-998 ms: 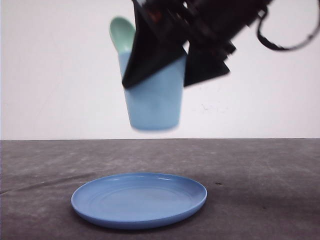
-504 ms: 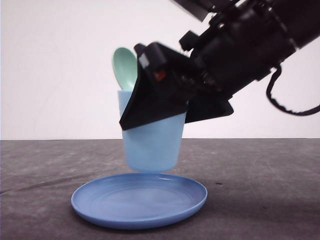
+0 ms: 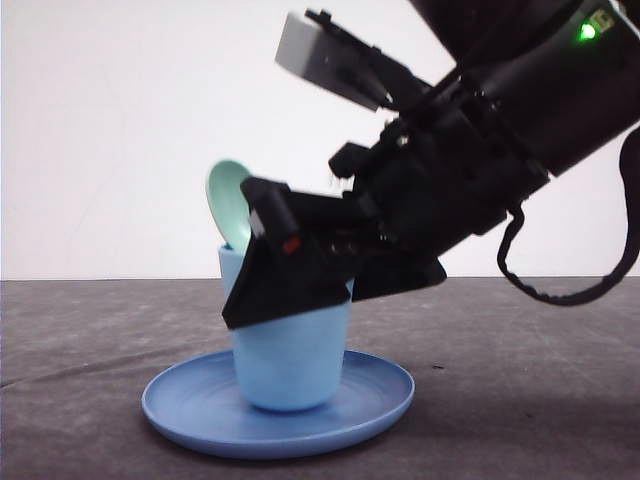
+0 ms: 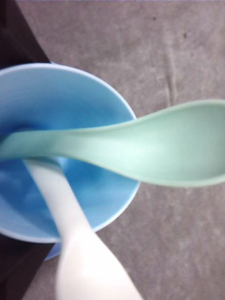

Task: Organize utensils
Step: 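Lower the cup onto the plate, open the right gripper, withdraw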

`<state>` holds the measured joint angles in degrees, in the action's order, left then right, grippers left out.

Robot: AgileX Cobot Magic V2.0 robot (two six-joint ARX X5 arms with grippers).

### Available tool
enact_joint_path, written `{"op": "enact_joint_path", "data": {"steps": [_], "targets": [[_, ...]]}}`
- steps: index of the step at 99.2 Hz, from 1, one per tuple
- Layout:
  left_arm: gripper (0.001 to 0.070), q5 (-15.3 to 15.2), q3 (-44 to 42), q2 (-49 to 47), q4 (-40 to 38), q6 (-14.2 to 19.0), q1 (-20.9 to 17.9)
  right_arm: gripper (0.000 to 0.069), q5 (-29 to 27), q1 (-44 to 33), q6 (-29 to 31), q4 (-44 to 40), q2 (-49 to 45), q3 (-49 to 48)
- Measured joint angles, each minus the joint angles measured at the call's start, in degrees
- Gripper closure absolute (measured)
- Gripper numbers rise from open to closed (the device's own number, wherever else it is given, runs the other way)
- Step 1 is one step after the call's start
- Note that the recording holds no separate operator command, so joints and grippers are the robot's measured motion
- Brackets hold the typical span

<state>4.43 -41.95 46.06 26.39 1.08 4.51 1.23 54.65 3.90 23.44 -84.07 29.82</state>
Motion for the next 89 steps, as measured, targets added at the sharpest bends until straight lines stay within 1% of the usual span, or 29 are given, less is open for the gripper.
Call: {"op": "enact_joint_path", "data": {"steps": [28, 33, 44, 49, 56, 70, 81, 89], "targets": [[0.0435, 0.00, -0.02, 0.00, 0.00, 0.00, 0.00, 0.0219, 0.00, 0.00, -0.02, 0.61, -0.52, 0.00], [0.0435, 0.00, -0.02, 0.00, 0.00, 0.00, 0.00, 0.0189, 0.00, 0.00, -0.02, 0.61, -0.52, 0.00], [0.0435, 0.00, 0.00, 0.00, 0.00, 0.00, 0.00, 0.0087, 0.00, 0.00, 0.00, 0.55, -0.68, 0.00], [0.0435, 0.00, -0.02, 0.00, 0.00, 0.00, 0.00, 0.0063, 0.00, 0.00, 0.00, 0.52, -0.72, 0.00], [0.0435, 0.00, -0.02, 0.00, 0.00, -0.02, 0.00, 0.0046, 0.02, 0.00, 0.00, -0.11, -0.70, 0.02], [0.0435, 0.00, -0.02, 0.00, 0.00, 0.00, 0.00, 0.0035, 0.02, -0.44, 0.02, -6.78, 2.08, 0.02], [0.0435, 0.00, -0.02, 0.00, 0.00, -0.02, 0.00, 0.0035, 0.00, -1.20, 0.35, -13.18, 7.32, 0.07], [0.0435, 0.00, 0.00, 0.00, 0.00, 0.00, 0.00, 0.0035, 0.00, -2.16, 0.63, -19.37, 11.91, 0.44]]}}
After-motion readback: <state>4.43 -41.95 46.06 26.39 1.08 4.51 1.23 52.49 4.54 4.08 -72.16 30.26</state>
